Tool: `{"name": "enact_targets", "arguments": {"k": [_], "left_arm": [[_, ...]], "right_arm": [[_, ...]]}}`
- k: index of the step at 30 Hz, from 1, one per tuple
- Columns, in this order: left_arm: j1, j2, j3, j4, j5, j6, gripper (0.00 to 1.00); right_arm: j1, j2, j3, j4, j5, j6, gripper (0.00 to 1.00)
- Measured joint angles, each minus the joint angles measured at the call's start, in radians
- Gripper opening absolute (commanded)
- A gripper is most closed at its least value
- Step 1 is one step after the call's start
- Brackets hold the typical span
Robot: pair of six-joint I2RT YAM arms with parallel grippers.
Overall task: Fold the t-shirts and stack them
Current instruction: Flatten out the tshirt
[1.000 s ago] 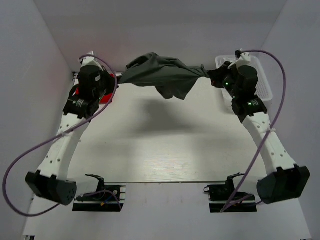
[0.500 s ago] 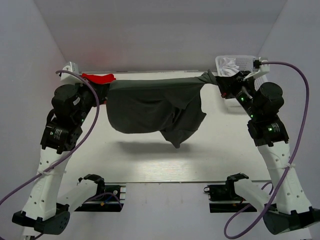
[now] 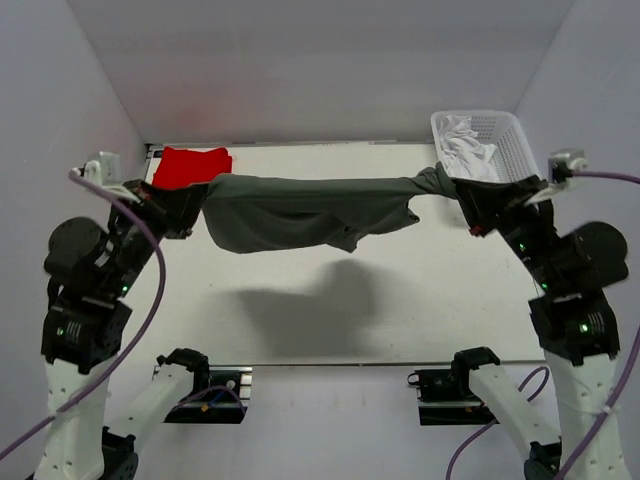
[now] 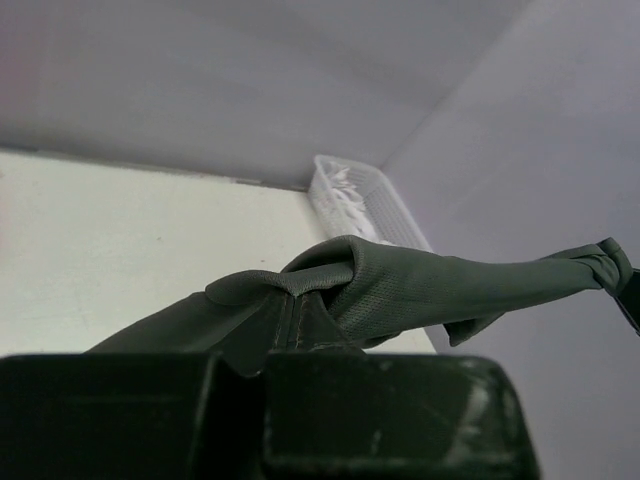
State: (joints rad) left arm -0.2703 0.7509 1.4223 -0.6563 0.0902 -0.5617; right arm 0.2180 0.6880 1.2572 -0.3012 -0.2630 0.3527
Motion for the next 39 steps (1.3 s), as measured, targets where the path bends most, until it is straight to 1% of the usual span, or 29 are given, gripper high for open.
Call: {"name": "enact_targets", "arguments": {"k": [5, 10, 12, 16, 22, 25, 27, 30, 32, 37, 38, 39], "left_arm": [[0.002, -0.087, 0.019, -0.003, 0.073, 0.007, 0.00], [0.003, -0.128, 0.011, 0.004, 0.119, 0.001, 0.00], [0.003, -0.132, -0.028, 0.024, 0.125, -0.004, 0.00], [0.007, -0.091, -0.189, 0.079, 0.132, -0.034, 0.00], [0.008, 0.174, -0.414, 0.174, 0.134, -0.073, 0.00], [0.013, 0.307, -0.486, 0.211, 0.130, -0.082, 0.00], [0.015, 0.382, -0.499, 0.251, 0.123, -0.082, 0.00], [0.018, 0.508, -0.496, 0.352, 0.106, -0.082, 0.00], [0.019, 0.605, -0.476, 0.391, 0.092, -0.079, 0.00], [0.020, 0.896, -0.309, 0.439, 0.068, -0.066, 0.00], [0.020, 0.949, -0.266, 0.449, 0.063, -0.064, 0.03], [0.020, 0.994, -0.228, 0.458, 0.058, -0.061, 0.08]], "right_arm": [[-0.003, -0.137, 0.016, -0.008, -0.057, -0.016, 0.00], [-0.006, -0.192, 0.018, -0.003, -0.066, -0.012, 0.00], [-0.009, -0.185, -0.011, 0.003, -0.050, -0.006, 0.00], [-0.010, -0.143, -0.142, 0.019, 0.011, 0.029, 0.00], [-0.016, 0.065, -0.370, 0.096, 0.098, 0.076, 0.00], [-0.016, 0.188, -0.473, 0.129, 0.117, 0.088, 0.00], [-0.017, 0.261, -0.504, 0.156, 0.127, 0.088, 0.00], [-0.019, 0.369, -0.503, 0.229, 0.141, 0.079, 0.00], [-0.021, 0.454, -0.480, 0.267, 0.154, 0.069, 0.00], [-0.023, 0.732, -0.309, 0.307, 0.193, 0.035, 0.00], [-0.024, 0.778, -0.270, 0.307, 0.199, 0.029, 0.00], [-0.025, 0.818, -0.235, 0.312, 0.205, 0.024, 0.00]]}}
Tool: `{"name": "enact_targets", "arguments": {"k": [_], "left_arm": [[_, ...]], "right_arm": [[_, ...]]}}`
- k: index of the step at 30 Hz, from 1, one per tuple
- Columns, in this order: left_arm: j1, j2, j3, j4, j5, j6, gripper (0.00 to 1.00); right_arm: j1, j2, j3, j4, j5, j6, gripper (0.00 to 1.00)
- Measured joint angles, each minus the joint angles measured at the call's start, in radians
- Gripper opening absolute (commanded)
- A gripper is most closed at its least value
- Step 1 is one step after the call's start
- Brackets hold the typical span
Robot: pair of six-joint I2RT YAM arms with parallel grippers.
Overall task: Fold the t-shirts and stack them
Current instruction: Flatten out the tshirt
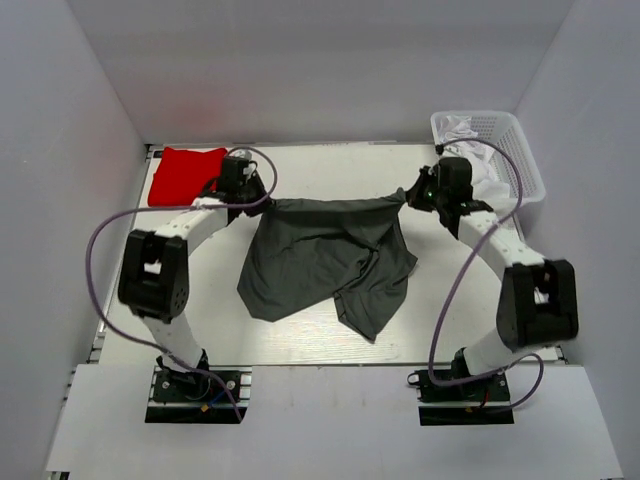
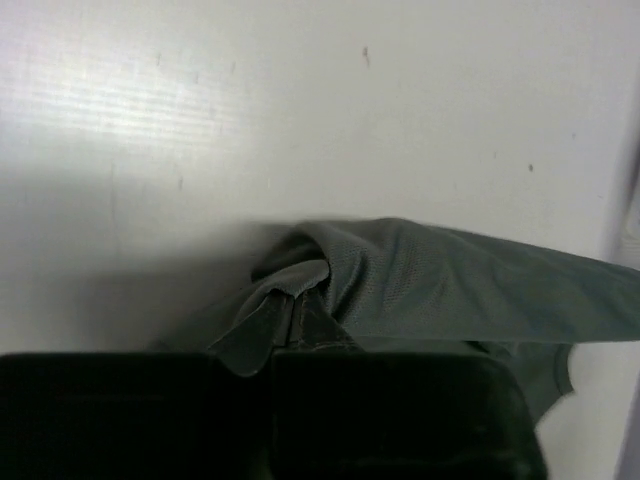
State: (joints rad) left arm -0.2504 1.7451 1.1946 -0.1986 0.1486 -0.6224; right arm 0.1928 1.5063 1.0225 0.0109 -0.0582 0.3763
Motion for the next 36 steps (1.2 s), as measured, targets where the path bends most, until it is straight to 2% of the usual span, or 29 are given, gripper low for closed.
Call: {"name": "enact_targets", "arguments": {"k": [1, 2, 3, 5, 6, 7, 8, 12, 16, 19, 24, 26, 28, 31, 35, 36], "left_arm": [[0.000, 0.047, 0.046, -0.008, -0.004, 0.005, 0.18], [0.000, 0.089, 0.092, -0.008, -0.008, 0.013, 0.28], [0.000, 0.154, 0.169, -0.011, -0.013, 0.013, 0.52], [0.001, 0.222, 0.253, -0.029, -0.020, 0.023, 0.67], [0.003, 0.263, 0.307, -0.041, -0.021, 0.030, 0.77], [0.005, 0.303, 0.364, -0.056, -0.020, 0.036, 0.97], [0.006, 0.334, 0.404, -0.068, -0.014, 0.048, 1.00], [0.013, 0.381, 0.469, -0.133, 0.021, 0.065, 1.00], [0.014, 0.306, 0.401, -0.187, 0.026, 0.082, 1.00], [0.013, 0.137, 0.246, -0.247, -0.002, 0.086, 1.00], [0.006, -0.255, -0.094, -0.366, -0.048, 0.027, 1.00], [0.002, -0.381, -0.229, -0.397, -0.060, -0.005, 1.00], [-0.001, -0.480, -0.349, -0.422, -0.063, -0.029, 0.96], [-0.002, -0.584, -0.492, -0.441, -0.050, -0.058, 0.89], [-0.011, -0.597, -0.535, -0.421, -0.016, -0.075, 0.78], [-0.016, -0.593, -0.542, -0.409, -0.010, -0.077, 0.78]], "right_arm": [[-0.002, 0.044, 0.042, -0.007, 0.004, -0.005, 0.00], [-0.003, 0.093, 0.092, -0.010, 0.006, -0.011, 0.07], [-0.005, 0.146, 0.146, -0.010, 0.010, -0.015, 0.21], [-0.010, 0.240, 0.247, -0.019, 0.017, -0.022, 0.36], [-0.011, 0.283, 0.293, -0.025, 0.024, -0.019, 0.49], [-0.013, 0.328, 0.344, -0.044, 0.037, -0.015, 0.90], [-0.015, 0.363, 0.385, -0.063, 0.047, -0.009, 0.90], [-0.017, 0.402, 0.430, -0.132, 0.082, -0.015, 0.90], [-0.017, 0.298, 0.335, -0.174, 0.099, -0.014, 0.90], [-0.014, 0.121, 0.206, -0.240, 0.108, 0.003, 0.90], [-0.015, -0.222, -0.056, -0.324, 0.076, 0.060, 0.90], [-0.015, -0.312, -0.151, -0.354, 0.048, 0.079, 0.90], [-0.013, -0.391, -0.237, -0.406, 0.019, 0.098, 0.90], [-0.006, -0.475, -0.307, -0.462, -0.018, 0.119, 0.90], [0.013, -0.564, -0.318, -0.504, -0.048, 0.126, 0.90], [0.019, -0.578, -0.318, -0.512, -0.049, 0.126, 0.90]]}}
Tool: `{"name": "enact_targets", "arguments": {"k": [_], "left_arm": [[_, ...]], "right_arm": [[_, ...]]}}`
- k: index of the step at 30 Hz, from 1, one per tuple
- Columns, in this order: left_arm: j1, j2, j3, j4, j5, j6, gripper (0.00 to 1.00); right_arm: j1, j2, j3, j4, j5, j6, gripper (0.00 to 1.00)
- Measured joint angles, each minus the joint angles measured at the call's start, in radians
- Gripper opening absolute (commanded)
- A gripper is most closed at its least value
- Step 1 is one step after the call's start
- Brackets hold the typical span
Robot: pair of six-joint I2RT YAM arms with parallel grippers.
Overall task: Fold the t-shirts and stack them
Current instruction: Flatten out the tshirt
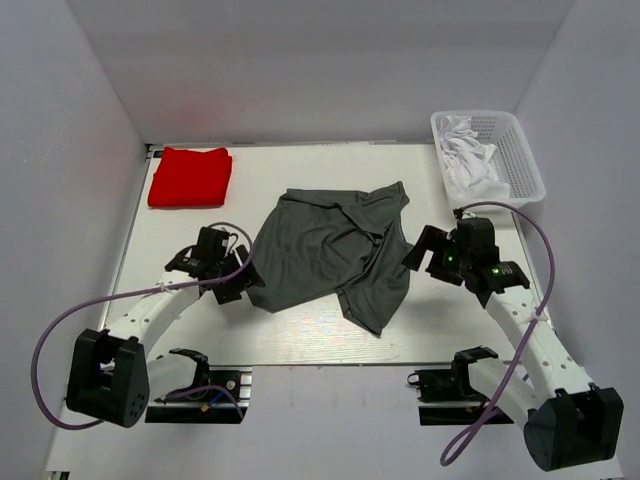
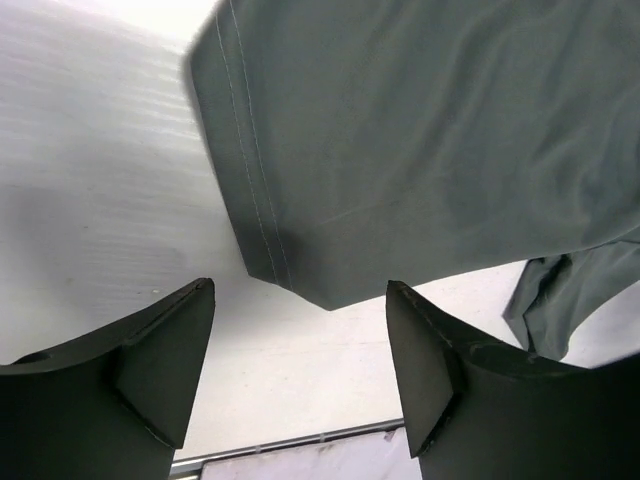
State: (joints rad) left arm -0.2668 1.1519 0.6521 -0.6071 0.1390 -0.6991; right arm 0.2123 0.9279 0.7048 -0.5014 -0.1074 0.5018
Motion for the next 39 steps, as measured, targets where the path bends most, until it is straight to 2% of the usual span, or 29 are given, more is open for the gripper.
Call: {"name": "enact_targets", "arguments": {"k": [6, 11, 15, 16, 19, 20, 26, 30, 31, 32, 35, 36, 37, 38, 39], "left_arm": [[-0.037, 0.034, -0.105, 0.067, 0.017, -0.019, 0.76], [-0.063, 0.078, -0.099, 0.124, 0.029, -0.051, 0.72], [-0.080, 0.132, -0.080, 0.174, 0.028, -0.066, 0.55], [-0.083, 0.142, -0.077, 0.187, 0.031, -0.070, 0.43], [-0.096, 0.196, -0.066, 0.228, 0.037, -0.076, 0.15], [-0.099, 0.208, -0.064, 0.237, 0.042, -0.078, 0.00], [-0.106, 0.208, -0.055, 0.225, 0.020, -0.068, 0.00], [-0.107, 0.171, -0.045, 0.195, 0.013, -0.058, 0.00], [-0.107, 0.160, -0.039, 0.187, 0.012, -0.056, 0.00], [-0.107, 0.151, -0.030, 0.179, 0.012, -0.053, 0.00], [-0.108, 0.111, -0.004, 0.164, 0.013, -0.048, 0.00], [-0.108, 0.095, 0.003, 0.162, 0.013, -0.045, 0.00], [-0.108, 0.079, 0.010, 0.158, 0.012, -0.042, 0.00], [-0.108, 0.065, 0.021, 0.149, 0.011, -0.041, 0.00], [-0.108, 0.055, 0.033, 0.142, 0.010, -0.038, 0.00]], "right_arm": [[0.040, -0.032, -0.043, -0.056, 0.001, 0.003, 0.90], [0.089, -0.017, -0.113, -0.089, -0.039, 0.014, 0.90], [0.145, -0.015, -0.146, -0.101, -0.085, 0.015, 0.90], [0.160, -0.009, -0.151, -0.100, -0.095, 0.018, 0.90], [0.221, 0.039, -0.170, -0.079, -0.125, 0.033, 0.90], [0.245, 0.061, -0.177, -0.066, -0.135, 0.041, 0.90], [0.366, 0.190, -0.186, 0.000, -0.156, 0.079, 0.90], [0.417, 0.272, -0.172, 0.063, -0.173, 0.104, 0.70], [0.426, 0.288, -0.166, 0.076, -0.175, 0.107, 0.50], [0.432, 0.301, -0.164, 0.089, -0.173, 0.105, 0.45], [0.444, 0.315, -0.164, 0.104, -0.163, 0.125, 0.44], [0.445, 0.315, -0.164, 0.110, -0.158, 0.127, 0.39], [0.445, 0.317, -0.164, 0.117, -0.154, 0.129, 0.30], [0.446, 0.326, -0.164, 0.121, -0.153, 0.129, 0.00], [0.446, 0.338, -0.164, 0.124, -0.152, 0.126, 0.00]]}}
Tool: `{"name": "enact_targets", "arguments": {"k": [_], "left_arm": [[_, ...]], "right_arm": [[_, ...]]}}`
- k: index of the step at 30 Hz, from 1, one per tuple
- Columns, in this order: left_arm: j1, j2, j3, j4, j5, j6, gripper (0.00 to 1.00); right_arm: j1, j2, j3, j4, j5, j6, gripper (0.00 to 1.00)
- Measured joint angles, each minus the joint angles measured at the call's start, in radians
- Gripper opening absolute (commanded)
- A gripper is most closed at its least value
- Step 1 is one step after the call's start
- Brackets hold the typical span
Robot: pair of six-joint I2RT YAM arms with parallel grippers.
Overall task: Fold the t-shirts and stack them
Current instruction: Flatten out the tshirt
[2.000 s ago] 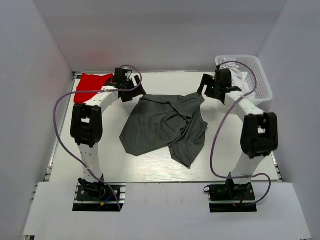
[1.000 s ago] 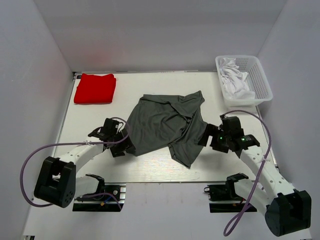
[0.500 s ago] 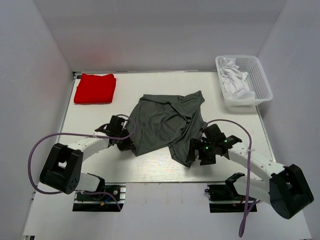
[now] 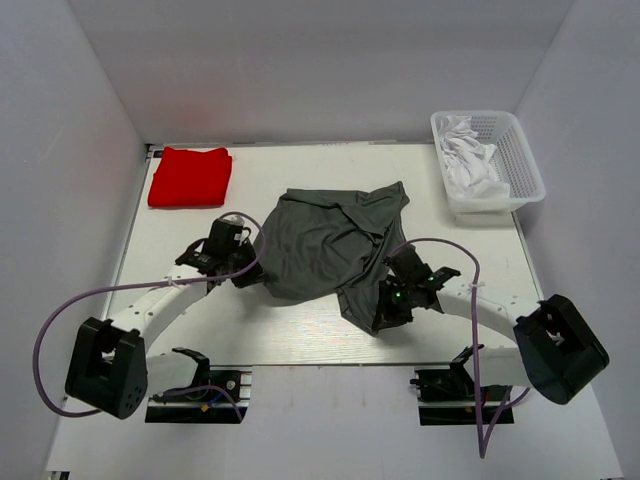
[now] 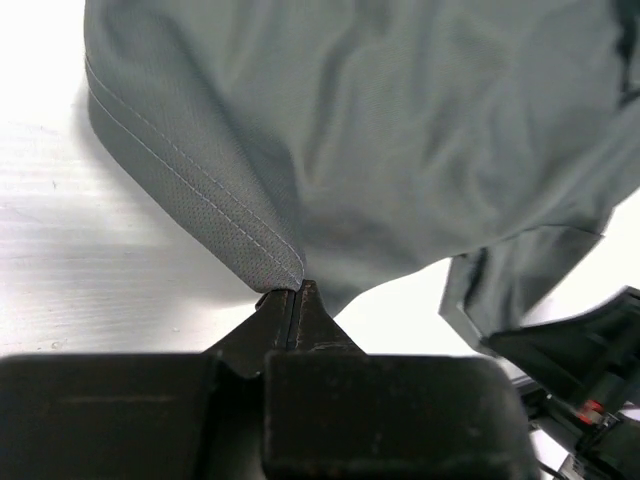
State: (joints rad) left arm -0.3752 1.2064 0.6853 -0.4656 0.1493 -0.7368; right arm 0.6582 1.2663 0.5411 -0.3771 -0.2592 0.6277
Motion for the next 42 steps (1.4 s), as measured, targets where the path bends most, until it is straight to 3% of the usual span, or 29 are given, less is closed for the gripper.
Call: {"name": "enact_targets", "arguments": {"k": [7, 14, 24, 33, 42], "left_arm": [[0.000, -0.019, 0.113, -0.048, -0.001, 0.029, 0.00], [0.003, -0.019, 0.360, -0.107, -0.047, 0.061, 0.00], [0.007, 0.024, 0.825, -0.231, -0.312, 0.101, 0.00], [0.007, 0.017, 1.024, -0.360, -0.516, 0.129, 0.00], [0.000, -0.066, 1.070, -0.447, -0.731, 0.130, 0.00]], "right_arm": [[0.000, -0.045, 0.075, -0.068, 0.105, -0.003, 0.00], [-0.007, -0.217, 0.475, -0.140, 0.481, -0.042, 0.00], [-0.024, -0.328, 0.832, -0.170, 0.957, -0.187, 0.00], [-0.023, -0.367, 1.096, -0.113, 1.087, -0.445, 0.00], [-0.015, -0.440, 1.155, 0.013, 1.207, -0.692, 0.00]]}}
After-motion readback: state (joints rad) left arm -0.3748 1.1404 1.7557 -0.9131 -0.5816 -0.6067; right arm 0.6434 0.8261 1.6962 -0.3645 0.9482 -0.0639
